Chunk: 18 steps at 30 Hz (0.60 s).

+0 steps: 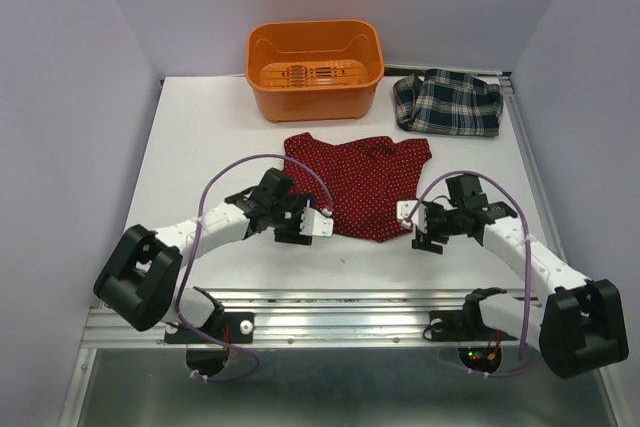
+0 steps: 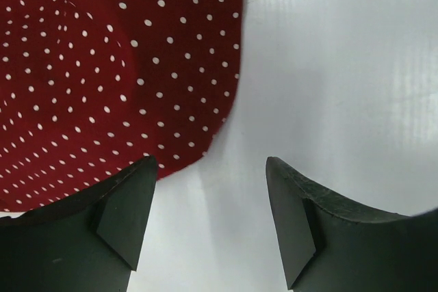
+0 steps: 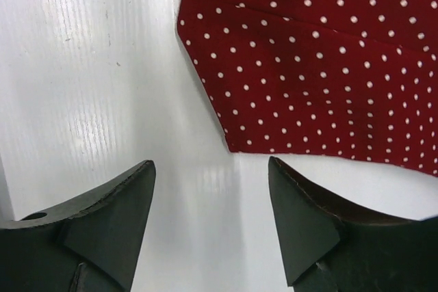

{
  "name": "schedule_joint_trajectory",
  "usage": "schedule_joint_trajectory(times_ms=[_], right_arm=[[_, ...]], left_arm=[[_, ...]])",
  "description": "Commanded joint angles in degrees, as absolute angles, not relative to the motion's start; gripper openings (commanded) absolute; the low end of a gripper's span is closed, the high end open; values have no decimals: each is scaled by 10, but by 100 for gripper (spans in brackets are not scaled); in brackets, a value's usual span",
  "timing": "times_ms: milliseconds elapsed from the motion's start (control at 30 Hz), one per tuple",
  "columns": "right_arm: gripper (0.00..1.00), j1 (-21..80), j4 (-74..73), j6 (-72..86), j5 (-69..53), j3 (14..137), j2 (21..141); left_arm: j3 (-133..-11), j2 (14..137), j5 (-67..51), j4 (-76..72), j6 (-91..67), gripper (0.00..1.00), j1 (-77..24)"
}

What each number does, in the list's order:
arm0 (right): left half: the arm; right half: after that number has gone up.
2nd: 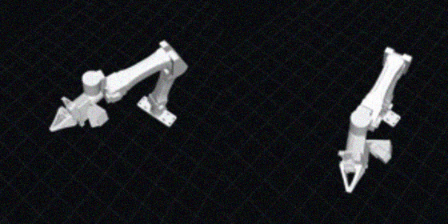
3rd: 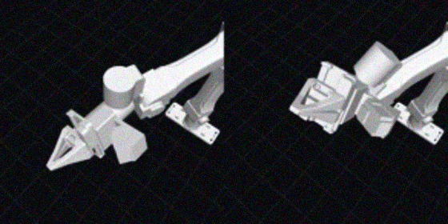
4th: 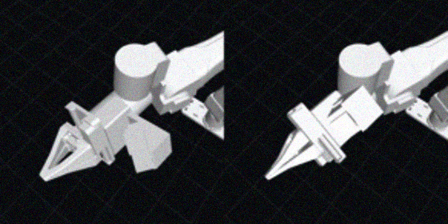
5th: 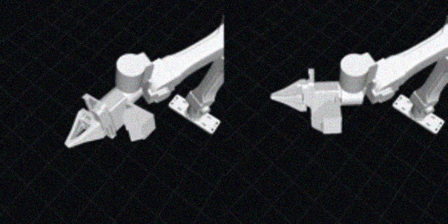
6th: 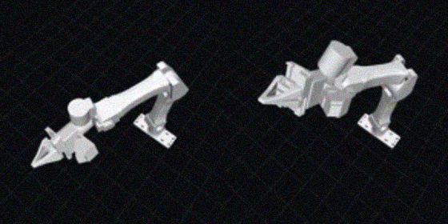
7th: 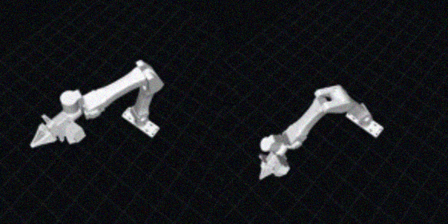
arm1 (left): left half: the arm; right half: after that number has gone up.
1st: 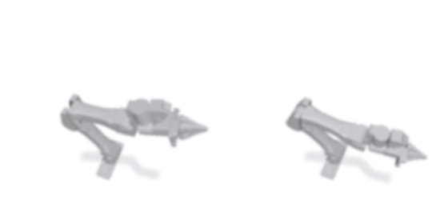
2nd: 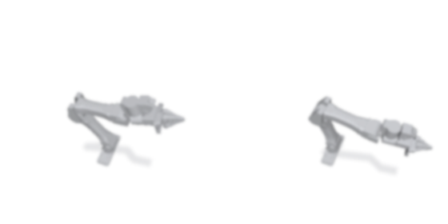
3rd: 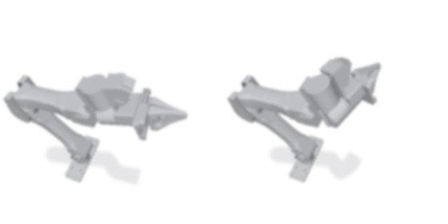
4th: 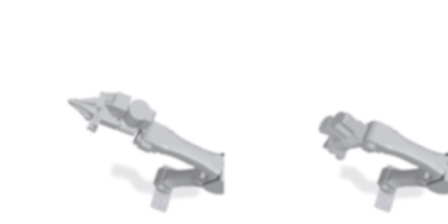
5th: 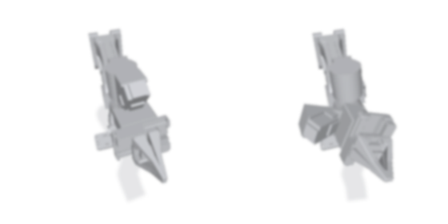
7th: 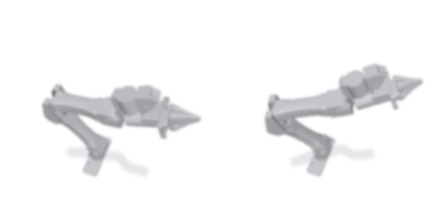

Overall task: Fold and stack the skirts
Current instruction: Flatten the skirt out

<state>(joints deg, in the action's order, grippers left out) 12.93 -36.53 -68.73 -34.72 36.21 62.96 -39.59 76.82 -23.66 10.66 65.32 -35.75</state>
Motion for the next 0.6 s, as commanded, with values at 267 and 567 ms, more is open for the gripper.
schedule_joint_trajectory(times_ms=[267, 567], right_arm=[[69, 180, -120, -772, -360, 274, 682], [21, 198, -87, -756, -338, 304, 776]], left_arm=[[-410, 867, -192, -18, 753, 73, -370], [-436, 885, -207, -2, 725, 37, -370]])
